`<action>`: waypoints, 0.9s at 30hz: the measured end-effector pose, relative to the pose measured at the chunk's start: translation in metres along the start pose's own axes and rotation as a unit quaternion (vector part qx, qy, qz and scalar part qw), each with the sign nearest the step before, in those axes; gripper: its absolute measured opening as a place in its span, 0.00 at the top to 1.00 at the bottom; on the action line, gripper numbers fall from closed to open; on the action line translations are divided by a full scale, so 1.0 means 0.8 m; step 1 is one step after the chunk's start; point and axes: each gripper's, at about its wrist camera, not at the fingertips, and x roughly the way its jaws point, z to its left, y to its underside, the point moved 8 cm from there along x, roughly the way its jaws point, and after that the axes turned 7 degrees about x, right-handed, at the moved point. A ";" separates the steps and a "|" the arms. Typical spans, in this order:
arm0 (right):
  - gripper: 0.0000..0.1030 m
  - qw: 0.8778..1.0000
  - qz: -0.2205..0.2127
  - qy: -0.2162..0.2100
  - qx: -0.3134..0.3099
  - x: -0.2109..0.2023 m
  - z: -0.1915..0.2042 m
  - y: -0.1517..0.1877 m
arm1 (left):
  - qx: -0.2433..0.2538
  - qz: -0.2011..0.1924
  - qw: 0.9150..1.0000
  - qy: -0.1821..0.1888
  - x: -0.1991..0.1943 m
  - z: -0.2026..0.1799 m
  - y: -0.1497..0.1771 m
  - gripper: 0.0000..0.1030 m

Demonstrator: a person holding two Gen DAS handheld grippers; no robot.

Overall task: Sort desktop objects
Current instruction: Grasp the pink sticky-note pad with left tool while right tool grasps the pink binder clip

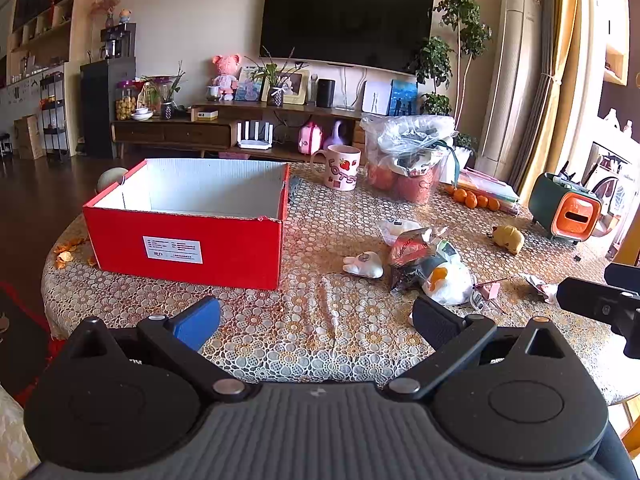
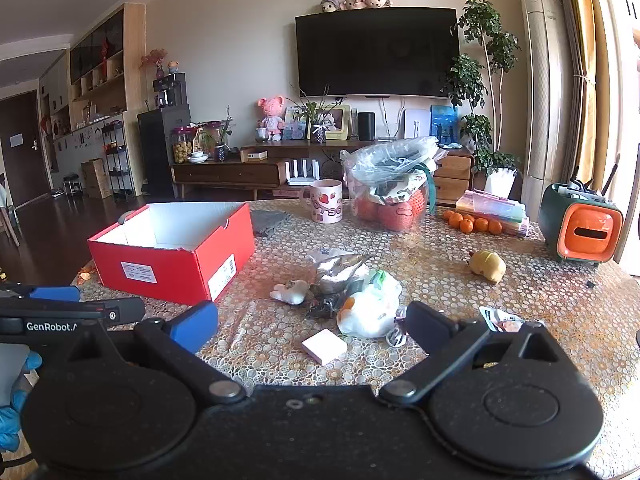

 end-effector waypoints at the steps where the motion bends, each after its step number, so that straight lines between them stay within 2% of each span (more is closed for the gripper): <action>1: 0.03 1.000 0.000 -0.001 0.000 0.000 0.000 0.001 | 0.000 0.000 1.000 -0.001 0.000 0.000 0.000 0.00; 11: 0.04 1.000 -0.001 -0.017 0.006 0.002 0.001 0.002 | -0.001 0.000 1.000 -0.008 -0.002 0.002 0.001 0.00; 16: 0.04 1.000 -0.001 -0.019 0.011 0.005 -0.003 0.003 | 0.010 -0.001 1.000 0.004 0.004 -0.008 -0.003 0.00; 22: 0.05 1.000 -0.005 0.017 -0.004 0.024 -0.038 0.006 | 0.051 -0.001 0.998 0.028 0.035 -0.040 -0.004 0.00; 27: 0.07 0.999 0.016 0.042 -0.018 0.060 -0.072 0.018 | 0.081 -0.003 0.995 0.052 0.068 -0.072 -0.002 0.00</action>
